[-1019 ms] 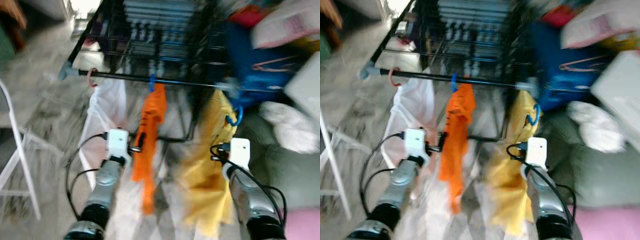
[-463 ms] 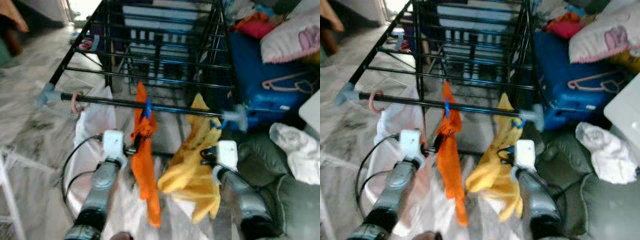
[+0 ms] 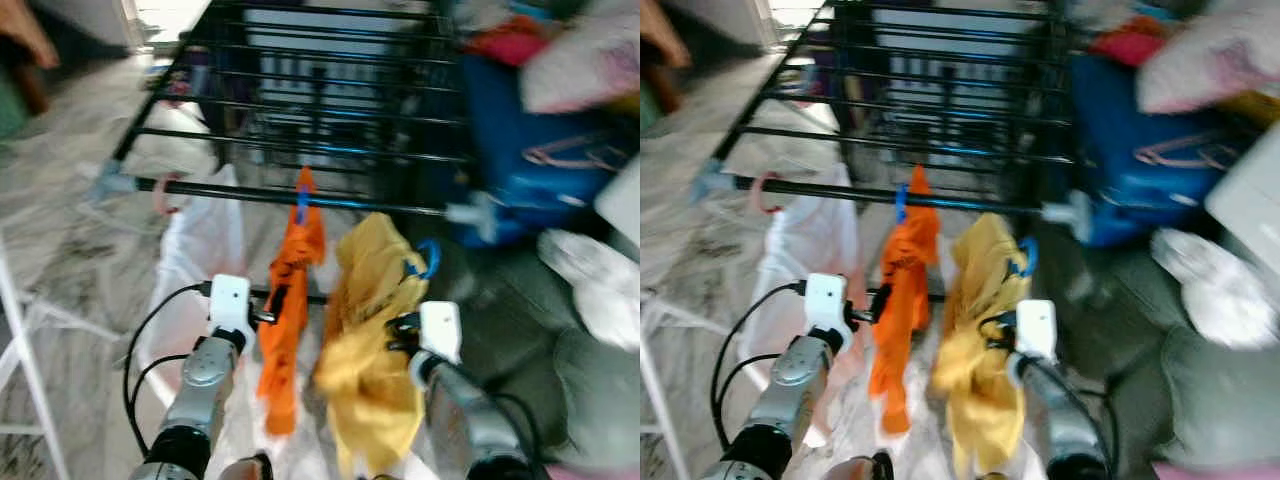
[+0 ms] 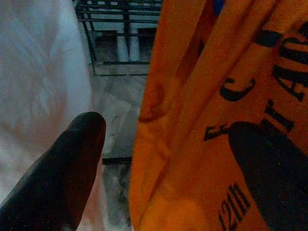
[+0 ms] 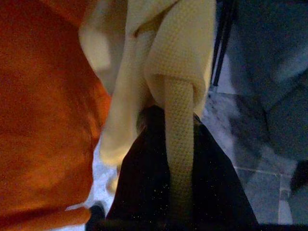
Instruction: Hang hanger
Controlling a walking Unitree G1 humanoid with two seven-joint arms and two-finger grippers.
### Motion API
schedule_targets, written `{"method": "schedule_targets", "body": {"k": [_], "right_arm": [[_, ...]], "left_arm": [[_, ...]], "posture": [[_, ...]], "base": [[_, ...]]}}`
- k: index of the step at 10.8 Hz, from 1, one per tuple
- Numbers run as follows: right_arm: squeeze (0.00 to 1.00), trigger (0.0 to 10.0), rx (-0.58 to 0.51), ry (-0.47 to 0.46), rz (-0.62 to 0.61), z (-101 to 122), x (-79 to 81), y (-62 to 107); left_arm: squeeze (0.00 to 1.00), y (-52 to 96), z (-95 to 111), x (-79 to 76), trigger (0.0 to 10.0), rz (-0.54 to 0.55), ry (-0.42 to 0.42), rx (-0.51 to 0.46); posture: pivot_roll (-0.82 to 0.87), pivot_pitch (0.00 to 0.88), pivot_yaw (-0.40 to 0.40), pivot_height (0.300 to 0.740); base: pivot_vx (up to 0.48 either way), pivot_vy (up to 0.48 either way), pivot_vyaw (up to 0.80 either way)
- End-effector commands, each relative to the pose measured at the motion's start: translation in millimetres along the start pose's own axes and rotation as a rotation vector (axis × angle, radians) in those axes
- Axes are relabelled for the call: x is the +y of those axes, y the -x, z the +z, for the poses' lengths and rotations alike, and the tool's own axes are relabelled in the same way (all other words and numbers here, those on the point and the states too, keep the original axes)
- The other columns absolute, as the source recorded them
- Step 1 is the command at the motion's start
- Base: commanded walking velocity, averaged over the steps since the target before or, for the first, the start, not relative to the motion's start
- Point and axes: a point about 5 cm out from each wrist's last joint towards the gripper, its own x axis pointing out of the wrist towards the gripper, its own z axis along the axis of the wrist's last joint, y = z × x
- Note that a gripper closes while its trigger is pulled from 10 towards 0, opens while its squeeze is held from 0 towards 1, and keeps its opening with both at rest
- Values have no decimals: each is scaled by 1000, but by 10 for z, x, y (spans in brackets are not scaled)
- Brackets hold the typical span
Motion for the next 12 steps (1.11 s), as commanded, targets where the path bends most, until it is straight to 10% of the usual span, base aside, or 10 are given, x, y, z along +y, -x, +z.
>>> {"method": "schedule_targets", "body": {"k": [1, 12], "right_arm": [[0, 10000, -83, 24, -16, 133, -26, 49], [0, 10000, -257, 109, 187, 786, 199, -14]], "left_arm": [[0, -7, 33, -3, 10000, -13, -4, -3], [0, 16, 73, -27, 10000, -65, -26, -10]], "posture": [[-88, 122, -17, 740], [-88, 138, 1, 740]], "base": [[0, 0, 0], [0, 0, 0]]}}
